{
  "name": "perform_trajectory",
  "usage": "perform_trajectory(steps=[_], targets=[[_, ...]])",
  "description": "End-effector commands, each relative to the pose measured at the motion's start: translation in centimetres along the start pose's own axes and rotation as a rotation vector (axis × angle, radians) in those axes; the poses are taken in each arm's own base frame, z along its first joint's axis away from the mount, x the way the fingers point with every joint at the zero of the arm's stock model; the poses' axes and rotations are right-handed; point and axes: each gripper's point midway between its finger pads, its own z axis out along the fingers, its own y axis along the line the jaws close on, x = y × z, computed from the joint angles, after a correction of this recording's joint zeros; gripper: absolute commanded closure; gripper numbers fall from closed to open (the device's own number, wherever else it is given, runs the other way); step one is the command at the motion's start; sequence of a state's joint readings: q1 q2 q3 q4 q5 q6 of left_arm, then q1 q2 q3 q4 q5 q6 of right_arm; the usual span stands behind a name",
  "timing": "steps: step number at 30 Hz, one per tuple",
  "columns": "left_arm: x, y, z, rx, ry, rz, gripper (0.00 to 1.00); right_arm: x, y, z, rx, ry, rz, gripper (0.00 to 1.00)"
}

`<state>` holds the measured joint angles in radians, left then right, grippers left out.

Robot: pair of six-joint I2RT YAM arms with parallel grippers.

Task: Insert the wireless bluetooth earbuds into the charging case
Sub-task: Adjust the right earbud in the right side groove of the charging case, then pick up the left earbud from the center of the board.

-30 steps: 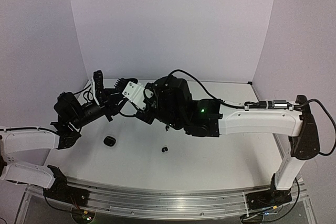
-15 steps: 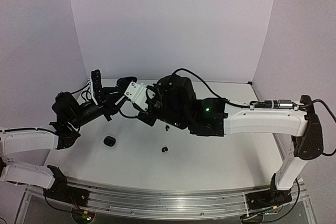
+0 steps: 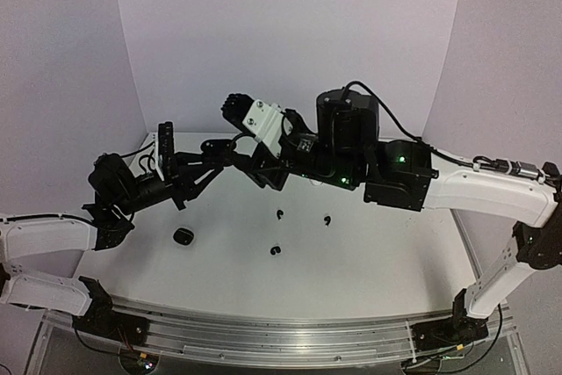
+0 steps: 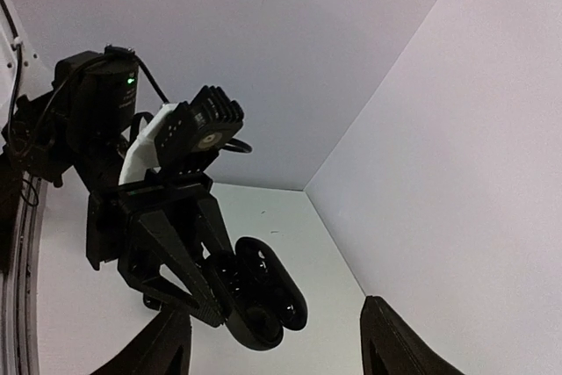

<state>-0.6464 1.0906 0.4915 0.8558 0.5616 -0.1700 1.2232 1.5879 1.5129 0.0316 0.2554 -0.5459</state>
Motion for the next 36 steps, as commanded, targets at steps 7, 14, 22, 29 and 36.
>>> perform_trajectory(steps=[7, 14, 22, 29, 36], targets=[[-3.6, -2.7, 0.4, 0.159, -0.053, -0.119, 1.0, 0.1, 1.2, -0.8, -0.061, -0.027, -0.241, 0.3], [-3.7, -1.6, 0.2, 0.086, -0.076, -0.119, 1.0, 1.9, 0.2, -1.0, -0.115, -0.021, 0.037, 0.28], [-3.8, -1.2, -0.8, 0.035, -0.096, -0.091, 1.0, 6.1, -3.9, -1.7, -0.108, 0.039, 0.474, 0.26], [-4.1, -0.7, -1.4, -0.005, -0.098, -0.078, 1.0, 15.3, -3.8, 0.3, -0.041, 0.275, 0.752, 0.28], [-4.3, -0.4, -1.8, -0.026, -0.095, -0.075, 1.0, 24.2, -0.4, 3.6, -0.024, 0.684, 0.867, 0.43]])
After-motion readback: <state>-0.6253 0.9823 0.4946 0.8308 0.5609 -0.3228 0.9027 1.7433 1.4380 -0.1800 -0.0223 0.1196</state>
